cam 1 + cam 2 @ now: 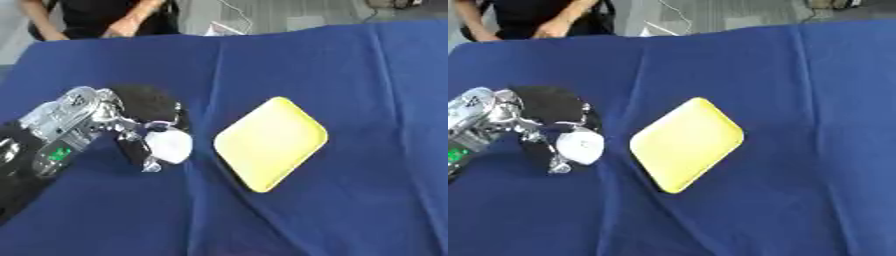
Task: Pick up objects on the table and place them in the box.
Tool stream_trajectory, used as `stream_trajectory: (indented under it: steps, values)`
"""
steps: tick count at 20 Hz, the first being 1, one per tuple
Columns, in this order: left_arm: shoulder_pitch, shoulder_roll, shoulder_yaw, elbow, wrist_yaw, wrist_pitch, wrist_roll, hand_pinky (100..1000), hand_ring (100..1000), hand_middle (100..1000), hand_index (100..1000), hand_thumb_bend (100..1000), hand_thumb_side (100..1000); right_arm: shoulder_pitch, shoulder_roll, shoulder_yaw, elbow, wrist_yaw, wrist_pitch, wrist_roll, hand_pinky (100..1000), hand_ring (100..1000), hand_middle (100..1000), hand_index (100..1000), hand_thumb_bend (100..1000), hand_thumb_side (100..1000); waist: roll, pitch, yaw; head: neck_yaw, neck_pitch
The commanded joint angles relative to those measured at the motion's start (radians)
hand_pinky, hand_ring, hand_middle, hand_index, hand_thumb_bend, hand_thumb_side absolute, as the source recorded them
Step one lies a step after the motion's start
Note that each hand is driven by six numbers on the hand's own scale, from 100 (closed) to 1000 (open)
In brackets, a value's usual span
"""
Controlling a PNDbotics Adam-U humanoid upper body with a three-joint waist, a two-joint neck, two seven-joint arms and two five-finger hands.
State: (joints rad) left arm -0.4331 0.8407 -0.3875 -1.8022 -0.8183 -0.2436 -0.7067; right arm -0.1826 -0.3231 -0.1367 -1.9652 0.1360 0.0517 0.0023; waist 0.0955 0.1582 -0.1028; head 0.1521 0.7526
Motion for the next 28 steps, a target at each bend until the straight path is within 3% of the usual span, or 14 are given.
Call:
stream_trajectory:
  steps: [1, 9, 10, 11, 20, 28]
  values:
    - [-0.020, 0.035, 0.021, -0.019, 0.003, 0.001, -0.003, 676, 497, 542, 792, 351, 276, -0.008, -0.022, -0.007, -0.016, 0.002, 0.000, 0.001, 777, 790, 833, 952, 100, 917, -0.003, -0.015, 0.000, 0.000, -0.011]
    - [-0.023, 0.036, 0.021, -0.020, 0.003, 0.005, -0.005, 678, 497, 541, 792, 348, 275, -0.007, -0.022, -0.007, -0.015, 0.002, 0.001, 0.001, 777, 790, 833, 952, 100, 917, -0.003, -0.014, 0.000, -0.001, -0.011]
    - [-0.024, 0.038, 0.022, -0.021, 0.004, 0.005, -0.006, 677, 490, 534, 791, 306, 284, -0.007, -0.022, -0.007, -0.015, 0.002, 0.001, 0.001, 777, 790, 833, 952, 100, 917, -0.003, -0.014, 0.000, -0.001, -0.012]
    - [-0.025, 0.040, 0.024, -0.023, 0.008, 0.006, -0.007, 677, 492, 536, 791, 342, 273, -0.007, -0.022, -0.007, -0.015, 0.002, 0.001, 0.000, 777, 790, 833, 952, 100, 917, -0.003, -0.015, 0.000, -0.002, -0.012]
    - [-0.068, 0.114, 0.066, -0.093, 0.106, 0.043, -0.035, 682, 483, 526, 783, 348, 264, -0.002, -0.027, -0.008, -0.013, 0.004, 0.001, 0.001, 777, 790, 833, 952, 100, 917, 0.002, -0.020, 0.007, -0.009, -0.011]
    - [-0.075, 0.116, 0.064, -0.109, 0.120, 0.052, -0.060, 684, 485, 527, 784, 350, 265, -0.003, -0.026, -0.008, -0.014, 0.003, 0.002, 0.001, 777, 790, 833, 952, 100, 917, 0.004, -0.020, 0.004, -0.013, -0.013]
